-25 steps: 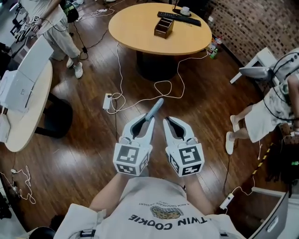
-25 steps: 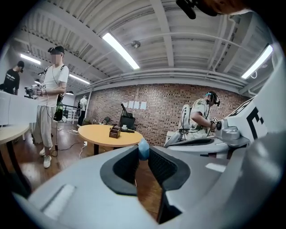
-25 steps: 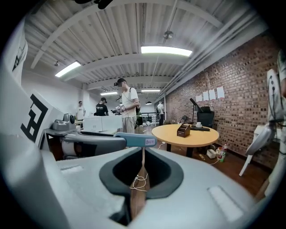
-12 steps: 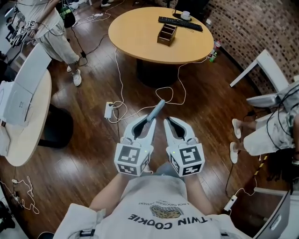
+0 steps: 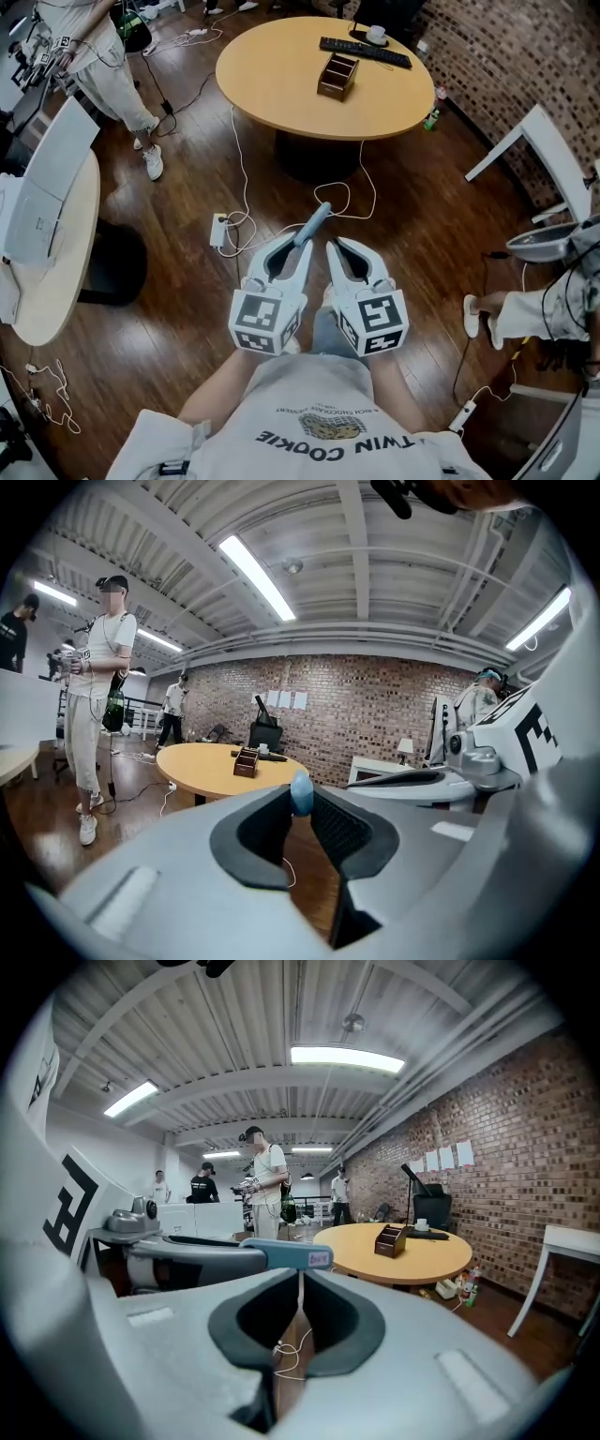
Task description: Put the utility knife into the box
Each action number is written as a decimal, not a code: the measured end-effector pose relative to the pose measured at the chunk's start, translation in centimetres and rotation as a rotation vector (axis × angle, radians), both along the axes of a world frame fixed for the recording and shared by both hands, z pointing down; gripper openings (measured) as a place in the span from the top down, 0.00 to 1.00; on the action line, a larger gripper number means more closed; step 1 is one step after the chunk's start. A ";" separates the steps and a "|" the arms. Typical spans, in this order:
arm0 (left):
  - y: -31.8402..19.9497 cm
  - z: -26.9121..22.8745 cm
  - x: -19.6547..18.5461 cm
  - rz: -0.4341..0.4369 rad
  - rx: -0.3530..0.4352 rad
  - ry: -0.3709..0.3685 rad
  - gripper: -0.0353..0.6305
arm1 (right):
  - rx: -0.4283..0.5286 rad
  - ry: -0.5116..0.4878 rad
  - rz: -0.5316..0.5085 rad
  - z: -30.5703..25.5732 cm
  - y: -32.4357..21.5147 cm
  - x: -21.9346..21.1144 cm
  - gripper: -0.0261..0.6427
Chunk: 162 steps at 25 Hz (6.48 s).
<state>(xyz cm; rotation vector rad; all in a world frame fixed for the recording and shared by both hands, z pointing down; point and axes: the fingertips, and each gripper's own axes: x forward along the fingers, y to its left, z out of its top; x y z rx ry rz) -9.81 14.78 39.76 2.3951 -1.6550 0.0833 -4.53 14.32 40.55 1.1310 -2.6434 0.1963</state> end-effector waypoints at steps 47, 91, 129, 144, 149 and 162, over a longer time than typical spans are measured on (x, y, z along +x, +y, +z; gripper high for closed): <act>-34.1 1.4 5.0 -0.087 -0.015 -0.058 0.84 | -0.018 -0.010 -0.090 1.5 -34.2 5.3 0.94; -57.8 10.6 -2.9 0.634 -0.056 -0.798 0.84 | -0.074 0.081 0.207 4.2 -55.6 -2.1 0.94; -61.1 16.1 1.1 0.991 -0.006 -1.214 0.79 | -0.123 0.075 0.346 5.8 -55.2 1.1 0.94; -58.1 12.7 2.3 0.860 -0.020 -1.105 0.79 | -0.117 0.042 0.275 5.1 -52.2 2.8 0.94; -55.7 11.5 3.4 0.813 -0.015 -1.082 0.79 | -0.103 0.029 0.229 4.5 -50.5 3.2 0.94; -49.1 10.2 6.7 0.673 -0.030 -1.012 0.83 | -0.084 0.012 0.119 4.5 -45.7 6.0 0.94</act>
